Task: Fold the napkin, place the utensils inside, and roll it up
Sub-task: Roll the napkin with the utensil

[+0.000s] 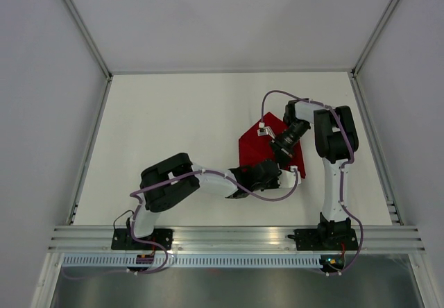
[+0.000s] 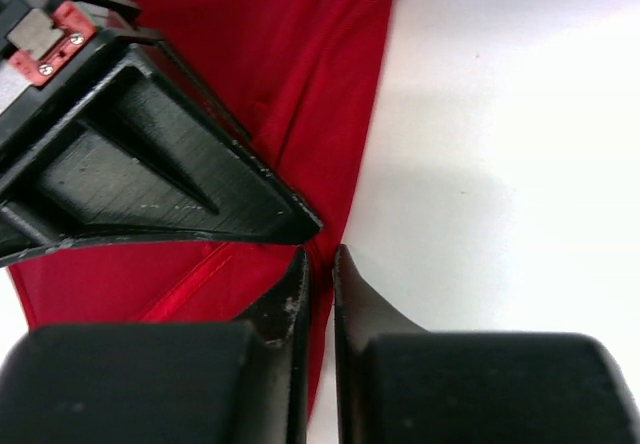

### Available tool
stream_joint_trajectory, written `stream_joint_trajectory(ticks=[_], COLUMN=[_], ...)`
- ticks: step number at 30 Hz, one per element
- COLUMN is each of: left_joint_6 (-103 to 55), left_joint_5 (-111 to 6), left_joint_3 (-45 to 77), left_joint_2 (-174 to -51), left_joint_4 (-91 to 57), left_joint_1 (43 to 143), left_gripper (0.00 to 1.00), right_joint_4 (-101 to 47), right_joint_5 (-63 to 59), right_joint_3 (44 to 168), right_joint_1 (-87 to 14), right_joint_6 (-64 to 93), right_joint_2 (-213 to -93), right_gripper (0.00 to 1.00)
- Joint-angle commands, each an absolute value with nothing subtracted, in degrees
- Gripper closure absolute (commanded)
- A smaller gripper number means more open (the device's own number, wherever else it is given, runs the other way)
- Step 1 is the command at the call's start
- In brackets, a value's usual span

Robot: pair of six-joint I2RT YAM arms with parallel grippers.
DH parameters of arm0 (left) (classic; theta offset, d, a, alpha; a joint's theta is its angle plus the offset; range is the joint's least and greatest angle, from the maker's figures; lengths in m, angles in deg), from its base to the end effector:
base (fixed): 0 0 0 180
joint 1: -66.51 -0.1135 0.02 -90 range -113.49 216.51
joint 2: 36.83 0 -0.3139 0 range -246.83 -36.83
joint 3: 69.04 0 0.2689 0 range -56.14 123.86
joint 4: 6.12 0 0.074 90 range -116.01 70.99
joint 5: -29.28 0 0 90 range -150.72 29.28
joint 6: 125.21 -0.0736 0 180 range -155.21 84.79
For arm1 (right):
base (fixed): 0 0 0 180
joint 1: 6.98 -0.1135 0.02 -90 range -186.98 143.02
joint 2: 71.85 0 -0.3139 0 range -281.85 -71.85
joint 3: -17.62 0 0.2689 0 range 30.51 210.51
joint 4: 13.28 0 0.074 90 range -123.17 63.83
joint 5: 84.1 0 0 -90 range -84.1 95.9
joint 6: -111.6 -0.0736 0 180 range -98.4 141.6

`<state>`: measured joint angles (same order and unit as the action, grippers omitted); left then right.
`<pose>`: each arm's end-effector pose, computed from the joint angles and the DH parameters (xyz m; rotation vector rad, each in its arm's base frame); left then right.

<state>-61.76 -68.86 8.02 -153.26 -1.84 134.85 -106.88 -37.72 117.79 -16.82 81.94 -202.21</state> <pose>0.1897 -0.4495 0.1396 1.5560 1.5383 -0.2598 0.3706 0.1158 0.1117 1.2540 -2.3426 -1.2964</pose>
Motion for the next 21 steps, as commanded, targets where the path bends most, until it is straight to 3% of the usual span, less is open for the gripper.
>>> stream_joint_trajectory(ticks=[1,4,8,11,15,21], left_joint_6=[-60.4,-59.6,-58.5,-56.8,-55.3,-53.1], left_joint_5=[-63.2,-60.5,-56.4,-53.0,-48.6,-43.7], left_joint_3=[8.5,9.3,10.1,10.5,10.5,11.3], left_joint_2=[-157.7,-158.0,-158.0,-157.7,-157.3,-157.3], left_joint_4=[-9.1,-11.0,-13.4,-14.6,-15.2,-16.6], left_joint_1=[134.3,133.8,132.9,131.4,129.7,127.1], left_gripper=[0.92,0.97,0.98,0.98,0.98,0.98], right_joint_4=[-100.3,-100.5,-101.1,-101.3,-101.4,-101.8], right_joint_5=[-35.1,-35.4,-36.5,-38.3,-41.7,-46.4], right_joint_3=[119.1,119.5,120.0,120.7,122.2,124.0], right_joint_1=[-16.8,-16.7,-16.7,-16.1,-13.9,-10.1], right_joint_6=[85.8,85.4,85.1,84.2,83.0,81.5], right_joint_2=[-204.2,-203.8,-202.9,-201.1,-197.8,-192.7], right_gripper=[0.95,0.89,0.81,0.64,0.51,0.47])
